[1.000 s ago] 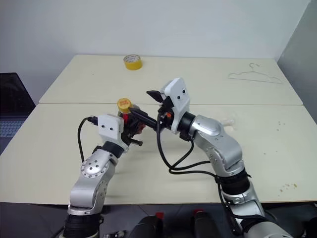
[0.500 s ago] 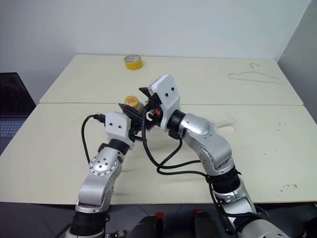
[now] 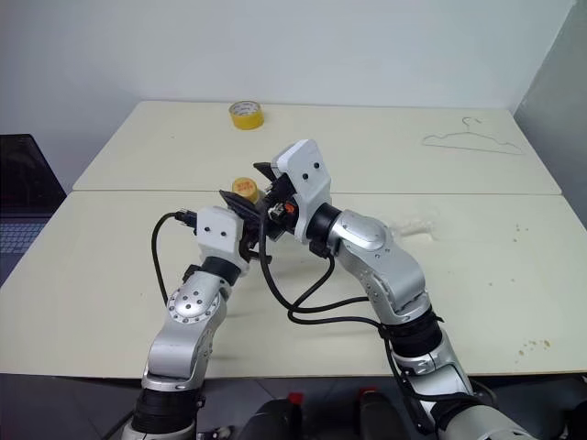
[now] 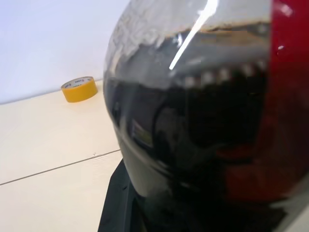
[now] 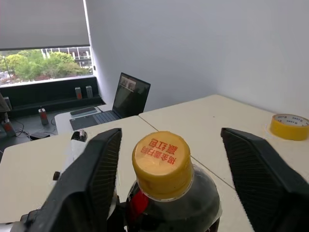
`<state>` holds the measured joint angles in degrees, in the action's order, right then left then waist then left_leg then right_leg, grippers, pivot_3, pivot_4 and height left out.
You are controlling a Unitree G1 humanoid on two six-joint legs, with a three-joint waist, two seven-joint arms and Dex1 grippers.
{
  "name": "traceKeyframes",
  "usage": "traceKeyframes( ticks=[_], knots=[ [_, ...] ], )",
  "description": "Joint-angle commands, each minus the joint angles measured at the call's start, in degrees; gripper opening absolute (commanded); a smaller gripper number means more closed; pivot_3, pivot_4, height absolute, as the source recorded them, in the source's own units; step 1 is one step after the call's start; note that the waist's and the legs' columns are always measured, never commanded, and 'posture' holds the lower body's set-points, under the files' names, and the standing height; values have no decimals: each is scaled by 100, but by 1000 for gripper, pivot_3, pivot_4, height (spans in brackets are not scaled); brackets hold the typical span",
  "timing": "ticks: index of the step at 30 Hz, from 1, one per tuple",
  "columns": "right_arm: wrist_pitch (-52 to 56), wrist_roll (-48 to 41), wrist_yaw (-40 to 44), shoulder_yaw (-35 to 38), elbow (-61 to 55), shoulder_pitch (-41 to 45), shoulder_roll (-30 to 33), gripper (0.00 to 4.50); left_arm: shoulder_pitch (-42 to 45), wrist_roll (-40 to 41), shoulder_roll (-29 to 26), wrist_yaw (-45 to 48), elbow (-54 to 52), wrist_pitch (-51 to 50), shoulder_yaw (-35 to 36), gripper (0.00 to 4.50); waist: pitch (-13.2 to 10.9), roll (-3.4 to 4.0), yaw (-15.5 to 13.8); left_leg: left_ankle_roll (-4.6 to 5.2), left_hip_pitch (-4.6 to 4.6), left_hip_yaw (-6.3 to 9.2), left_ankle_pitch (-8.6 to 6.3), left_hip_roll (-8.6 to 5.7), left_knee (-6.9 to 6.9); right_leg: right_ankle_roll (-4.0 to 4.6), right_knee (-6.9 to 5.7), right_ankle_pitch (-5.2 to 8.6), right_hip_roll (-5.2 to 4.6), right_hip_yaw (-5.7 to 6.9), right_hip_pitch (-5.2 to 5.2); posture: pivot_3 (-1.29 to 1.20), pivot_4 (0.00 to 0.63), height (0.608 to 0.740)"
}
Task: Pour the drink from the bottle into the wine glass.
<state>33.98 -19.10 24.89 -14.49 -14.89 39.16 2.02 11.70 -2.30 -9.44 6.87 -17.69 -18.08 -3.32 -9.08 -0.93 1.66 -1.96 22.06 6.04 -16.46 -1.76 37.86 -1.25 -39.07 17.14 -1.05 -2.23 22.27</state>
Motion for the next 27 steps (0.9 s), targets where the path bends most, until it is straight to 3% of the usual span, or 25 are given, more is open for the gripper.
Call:
traceKeyframes(
  ticks=[1, 7, 14, 17, 22, 27],
  knots=[
    [-201, 44, 59, 34, -115, 155, -5, 2279, 118, -21, -4, -20, -183, 270, 65, 633, 0, 0, 0, 0, 0, 0, 0, 0, 0, 0, 0, 0, 0, 0, 0, 0, 150, 740],
    [-276, 105, 229, -36, -98, 154, 163, 78, 145, -27, -10, -10, -134, 350, 74, 631, 0, 0, 0, 0, 0, 0, 0, 0, 0, 0, 1, 0, 0, 1, 0, 0, 150, 740],
    [-314, -7, 306, 119, -179, 117, 134, 0, 159, -47, -20, -17, -103, 411, 74, 630, 0, 0, -1, 0, 0, 0, 0, 0, 0, 0, 0, 0, 0, 0, 0, 0, 150, 740],
    [-189, -44, 359, 154, -174, 123, 234, 577, 170, -137, -63, -63, -90, 491, 83, 630, 0, 0, -1, 0, 0, 0, 0, 0, 0, 0, 1, 0, 0, 0, 0, 0, 150, 740],
    [-63, -48, 464, 88, -162, 193, 441, 2259, 185, -271, -98, -136, -61, 574, 104, 630, 0, 0, -2, 1, 0, 0, -1, 0, 0, 0, 1, 0, 0, 0, 0, 0, 150, 740],
    [1, -41, 539, 28, -187, 225, 531, 2295, 175, -294, -84, -144, -60, 579, 100, 630, 0, 0, -2, 1, 0, 0, 0, 0, 0, 0, 1, 0, 0, 0, 0, 0, 150, 740]
  ],
)
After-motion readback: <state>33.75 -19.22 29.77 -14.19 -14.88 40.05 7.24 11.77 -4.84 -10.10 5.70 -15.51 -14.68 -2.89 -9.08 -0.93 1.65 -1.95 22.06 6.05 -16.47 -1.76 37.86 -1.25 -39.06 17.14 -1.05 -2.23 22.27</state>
